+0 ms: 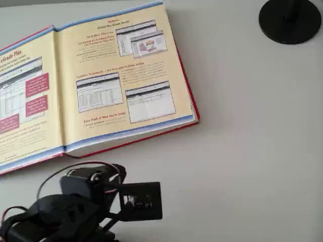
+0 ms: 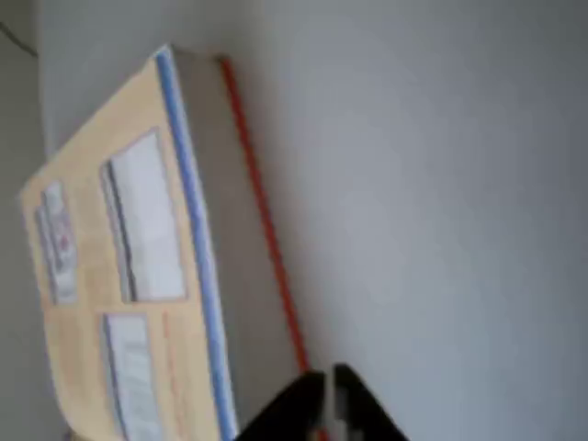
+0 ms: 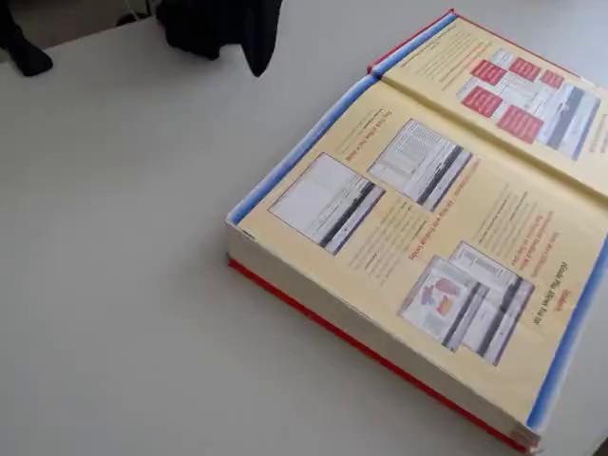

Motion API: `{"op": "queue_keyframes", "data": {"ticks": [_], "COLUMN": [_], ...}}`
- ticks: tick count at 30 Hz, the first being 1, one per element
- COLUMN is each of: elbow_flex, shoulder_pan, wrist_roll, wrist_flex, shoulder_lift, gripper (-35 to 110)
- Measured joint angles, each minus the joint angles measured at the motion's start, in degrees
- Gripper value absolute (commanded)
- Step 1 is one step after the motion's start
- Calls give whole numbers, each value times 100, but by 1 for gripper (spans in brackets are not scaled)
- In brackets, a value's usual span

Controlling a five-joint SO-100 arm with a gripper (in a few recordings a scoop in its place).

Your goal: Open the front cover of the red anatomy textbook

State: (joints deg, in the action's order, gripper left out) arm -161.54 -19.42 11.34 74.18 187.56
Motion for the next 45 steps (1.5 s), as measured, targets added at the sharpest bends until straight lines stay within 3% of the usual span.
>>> {"op": "queue_keyframes", "data": {"ticks": [14,45], "elbow_flex": [-835,-870], "shoulder_pan": [158,149], "wrist_roll": [-413,-413], "wrist_flex": [-176,-176], "shoulder_lift": [79,79], "gripper": [0,0]}}
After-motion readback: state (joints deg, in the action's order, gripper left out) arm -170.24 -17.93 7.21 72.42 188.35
